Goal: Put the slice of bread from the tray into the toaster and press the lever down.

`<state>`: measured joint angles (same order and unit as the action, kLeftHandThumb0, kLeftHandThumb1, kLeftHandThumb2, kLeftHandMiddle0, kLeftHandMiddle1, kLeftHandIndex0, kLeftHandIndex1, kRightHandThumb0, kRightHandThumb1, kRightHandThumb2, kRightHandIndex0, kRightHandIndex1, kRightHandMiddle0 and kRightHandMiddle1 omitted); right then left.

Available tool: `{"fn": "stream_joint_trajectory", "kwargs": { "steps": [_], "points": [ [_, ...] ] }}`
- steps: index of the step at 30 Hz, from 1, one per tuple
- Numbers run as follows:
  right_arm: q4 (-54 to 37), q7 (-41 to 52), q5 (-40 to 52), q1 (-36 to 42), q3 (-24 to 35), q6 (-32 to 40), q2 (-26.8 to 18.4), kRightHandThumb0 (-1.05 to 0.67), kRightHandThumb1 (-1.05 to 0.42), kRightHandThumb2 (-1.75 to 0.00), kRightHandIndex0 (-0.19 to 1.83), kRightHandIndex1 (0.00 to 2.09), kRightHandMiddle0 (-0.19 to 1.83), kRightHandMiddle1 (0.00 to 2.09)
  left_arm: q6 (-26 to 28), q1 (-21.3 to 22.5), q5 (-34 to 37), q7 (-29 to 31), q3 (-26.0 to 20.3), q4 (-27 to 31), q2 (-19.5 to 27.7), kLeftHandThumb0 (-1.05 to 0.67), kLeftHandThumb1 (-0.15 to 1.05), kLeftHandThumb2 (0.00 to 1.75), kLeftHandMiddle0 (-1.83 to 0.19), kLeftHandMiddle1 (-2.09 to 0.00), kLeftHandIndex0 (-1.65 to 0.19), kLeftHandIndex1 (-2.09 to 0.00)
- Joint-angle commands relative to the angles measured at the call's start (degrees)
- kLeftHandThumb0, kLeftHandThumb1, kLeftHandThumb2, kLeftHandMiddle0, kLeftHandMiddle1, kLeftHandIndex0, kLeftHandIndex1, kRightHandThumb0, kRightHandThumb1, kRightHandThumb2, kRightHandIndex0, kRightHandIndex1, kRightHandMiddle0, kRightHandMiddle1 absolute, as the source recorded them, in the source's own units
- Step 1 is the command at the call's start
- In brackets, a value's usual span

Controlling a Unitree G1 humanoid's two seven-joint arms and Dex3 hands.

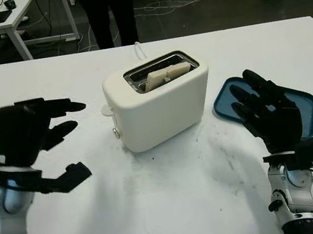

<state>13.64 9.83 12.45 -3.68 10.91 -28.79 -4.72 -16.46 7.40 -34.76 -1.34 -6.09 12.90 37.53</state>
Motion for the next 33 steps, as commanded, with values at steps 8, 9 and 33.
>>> {"fn": "stream_joint_trajectory", "kwargs": {
  "steps": [8,9,33],
  "points": [
    [-0.74,-0.34,-0.05,0.3,0.01,0.47,0.44,-0.25,-0.92,-0.06,0.72,0.03,0.68,0.01,-6.47,6.94,-2.63,-0.63,3.59,-7.56,1.84,-0.22,0.55,0.0,-1.18,-0.91,-1.37,-0.04],
    [-0.76,-0.34,-0.13,0.32,0.0,0.47,0.41,-0.26,-0.92,-0.05,0.72,0.03,0.69,0.01,-6.65,7.35,-2.92,-0.94,3.93,-8.16,1.52,-0.23,0.55,0.0,-1.17,-0.95,-1.38,-0.04],
    [0.0,0.85,0.08,-1.09,-0.02,1.39,-0.5,-0.29,-0.92,-0.02,0.77,0.01,0.73,0.0,-4.33,10.26,-6.0,-3.97,8.27,-12.75,-2.99,-0.13,0.57,0.0,-1.08,-1.19,-1.38,-0.01]
  ]
}}
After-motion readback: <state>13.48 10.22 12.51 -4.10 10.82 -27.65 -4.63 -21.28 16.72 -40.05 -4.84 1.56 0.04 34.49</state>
